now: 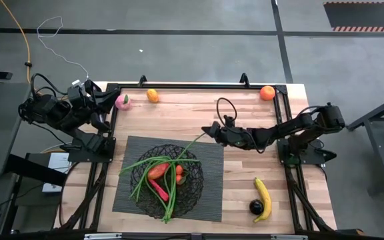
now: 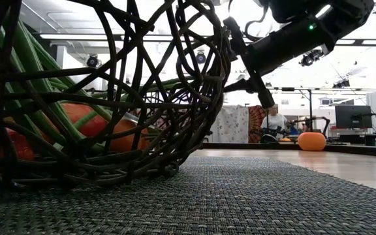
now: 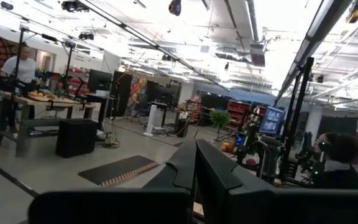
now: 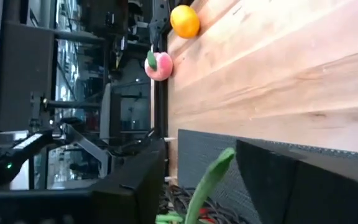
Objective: Build produce basket
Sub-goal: Put the green string beans into the black wire basket
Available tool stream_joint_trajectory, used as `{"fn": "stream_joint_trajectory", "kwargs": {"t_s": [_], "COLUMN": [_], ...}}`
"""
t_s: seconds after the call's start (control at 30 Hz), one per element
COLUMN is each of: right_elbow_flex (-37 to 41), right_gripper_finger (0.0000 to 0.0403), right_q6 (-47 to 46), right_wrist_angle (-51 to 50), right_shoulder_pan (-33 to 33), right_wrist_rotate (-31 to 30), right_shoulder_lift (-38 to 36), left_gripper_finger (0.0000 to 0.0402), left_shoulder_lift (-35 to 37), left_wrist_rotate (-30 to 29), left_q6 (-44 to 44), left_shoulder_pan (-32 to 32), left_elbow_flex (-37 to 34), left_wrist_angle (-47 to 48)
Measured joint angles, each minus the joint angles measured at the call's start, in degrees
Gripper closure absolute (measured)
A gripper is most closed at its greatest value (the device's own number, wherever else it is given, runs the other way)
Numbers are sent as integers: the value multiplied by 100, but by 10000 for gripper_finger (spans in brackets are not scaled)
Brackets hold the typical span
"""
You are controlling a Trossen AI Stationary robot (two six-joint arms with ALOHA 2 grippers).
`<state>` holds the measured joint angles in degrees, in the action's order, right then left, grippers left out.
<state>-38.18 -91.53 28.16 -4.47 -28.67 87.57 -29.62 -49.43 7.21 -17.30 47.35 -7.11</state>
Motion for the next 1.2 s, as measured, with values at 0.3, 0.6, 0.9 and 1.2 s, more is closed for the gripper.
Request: {"fn": "stream_joint_trajectory", "kwargs": {"t_s": [0.3, 0.6, 0.9, 1.2], "right_elbow_flex": [1, -628, -3433, -6777], "right_gripper_finger": [331, 336, 341, 397], "right_q6": [8, 838, 3423, 5804], "right_wrist_angle": [156, -364, -2935, -4430], "right_shoulder_pan": [-2, 197, 373, 77], "right_wrist_rotate": [-25, 362, 1352, 2015], "right_shoulder_lift": [-2, 14, 1129, 3256], "left_gripper_finger": [402, 401, 401, 402], "left_shoulder_lift": [1, 0, 0, 1], "left_wrist_rotate": [-72, -72, -72, -70], "left_q6": [-75, -104, -110, -121], "left_shoulder_pan": [1, 0, 1, 2], "left_elbow_flex": [0, 0, 0, 0], "left_wrist_angle": [2, 12, 45, 44]}}
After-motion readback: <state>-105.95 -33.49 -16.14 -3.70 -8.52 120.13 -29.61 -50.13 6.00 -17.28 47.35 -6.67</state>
